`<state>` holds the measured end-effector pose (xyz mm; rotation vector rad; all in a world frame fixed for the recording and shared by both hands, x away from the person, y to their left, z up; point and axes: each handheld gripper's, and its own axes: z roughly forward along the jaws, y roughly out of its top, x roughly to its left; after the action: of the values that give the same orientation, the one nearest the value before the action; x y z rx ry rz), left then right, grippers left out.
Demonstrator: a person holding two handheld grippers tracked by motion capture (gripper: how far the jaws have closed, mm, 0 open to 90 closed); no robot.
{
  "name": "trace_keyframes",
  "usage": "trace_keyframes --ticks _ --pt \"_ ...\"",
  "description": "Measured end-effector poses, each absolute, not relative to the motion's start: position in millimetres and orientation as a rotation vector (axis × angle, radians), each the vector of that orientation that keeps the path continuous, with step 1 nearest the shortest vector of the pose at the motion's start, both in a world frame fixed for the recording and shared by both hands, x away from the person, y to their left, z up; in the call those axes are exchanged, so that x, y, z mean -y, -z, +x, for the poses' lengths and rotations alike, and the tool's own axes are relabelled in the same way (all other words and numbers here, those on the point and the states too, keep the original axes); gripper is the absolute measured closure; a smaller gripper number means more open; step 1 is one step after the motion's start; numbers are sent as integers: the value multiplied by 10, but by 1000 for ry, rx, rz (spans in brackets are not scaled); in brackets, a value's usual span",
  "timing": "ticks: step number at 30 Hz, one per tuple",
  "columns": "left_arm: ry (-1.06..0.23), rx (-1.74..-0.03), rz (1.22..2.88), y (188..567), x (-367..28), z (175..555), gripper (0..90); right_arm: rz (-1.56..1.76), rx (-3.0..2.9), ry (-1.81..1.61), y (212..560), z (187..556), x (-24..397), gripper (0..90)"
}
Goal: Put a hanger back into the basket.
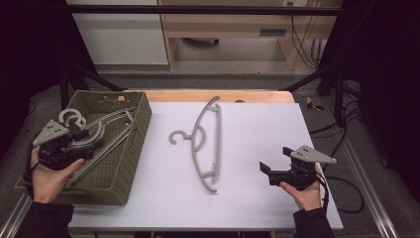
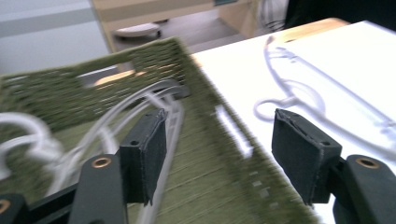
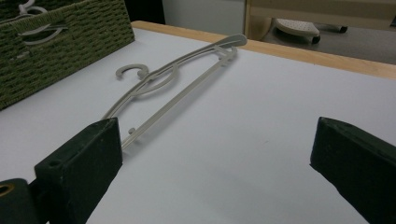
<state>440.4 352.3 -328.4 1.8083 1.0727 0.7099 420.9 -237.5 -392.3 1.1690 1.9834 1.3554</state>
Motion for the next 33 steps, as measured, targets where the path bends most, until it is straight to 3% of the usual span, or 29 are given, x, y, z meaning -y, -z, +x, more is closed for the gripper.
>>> trace_keyframes --ticks 7,18,33 --pt "-651 -986 1749 3345 -3189 4332 250 1158 -1973 -1369 3920 4200 2404 25" --pt "-597 -901 1801 3534 -2668 4267 97 1167 -1953 -1380 3910 4184 2446 23" --pt "-524 -871 1860 3784 -2113 4300 78 1159 -1951 -1383 3914 4179 2461 22"
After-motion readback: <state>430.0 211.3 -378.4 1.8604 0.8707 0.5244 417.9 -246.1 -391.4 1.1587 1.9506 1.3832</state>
